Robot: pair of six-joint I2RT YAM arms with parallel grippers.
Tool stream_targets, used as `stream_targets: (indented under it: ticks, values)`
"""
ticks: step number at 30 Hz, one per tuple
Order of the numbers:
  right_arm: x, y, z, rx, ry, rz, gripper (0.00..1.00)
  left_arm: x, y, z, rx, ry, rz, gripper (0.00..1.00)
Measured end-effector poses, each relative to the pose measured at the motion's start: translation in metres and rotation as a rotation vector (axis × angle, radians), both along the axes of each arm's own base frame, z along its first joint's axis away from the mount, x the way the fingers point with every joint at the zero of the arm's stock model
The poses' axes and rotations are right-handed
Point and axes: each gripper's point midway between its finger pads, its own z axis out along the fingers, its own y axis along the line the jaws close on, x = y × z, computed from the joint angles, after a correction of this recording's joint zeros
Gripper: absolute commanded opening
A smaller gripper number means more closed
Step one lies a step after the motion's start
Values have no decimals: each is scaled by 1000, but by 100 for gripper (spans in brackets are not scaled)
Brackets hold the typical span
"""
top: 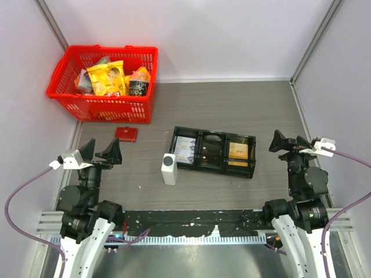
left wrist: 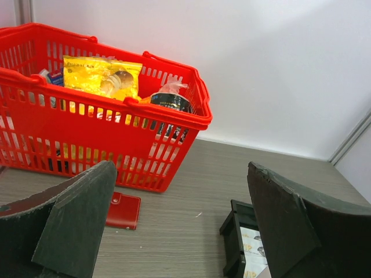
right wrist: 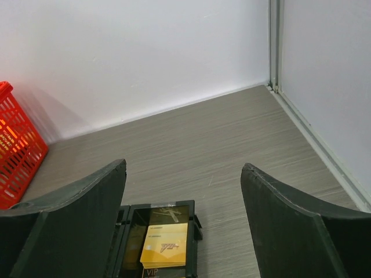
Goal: Take the credit cards out of the card holder
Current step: Move the storage box to the center of the board.
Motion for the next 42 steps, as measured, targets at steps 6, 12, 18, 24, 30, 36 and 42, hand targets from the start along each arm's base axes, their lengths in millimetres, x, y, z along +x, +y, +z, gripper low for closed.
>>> stream_targets:
  ticks: [6,12,18,24,30,36,42]
  values:
    - [10,10,-7,41,98,43,84,-1,0,1,-1,-4,0,100]
    - [18,49,-2,72,219,242,92,-6,2,5,-9,-28,-1,100]
    - [32,84,-36,161,503,394,100,-8,2,6,-13,-35,0,100]
    - [14,110,-105,232,828,421,100,-8,3,7,-14,-37,0,100]
    - [-27,147,-140,192,945,466,100,-8,3,7,-15,-37,1,100]
    - [-55,190,-184,58,1058,453,100,-8,4,6,-16,-36,7,100]
    - [-68,235,-229,-33,1127,434,100,-8,5,6,-18,-35,13,100]
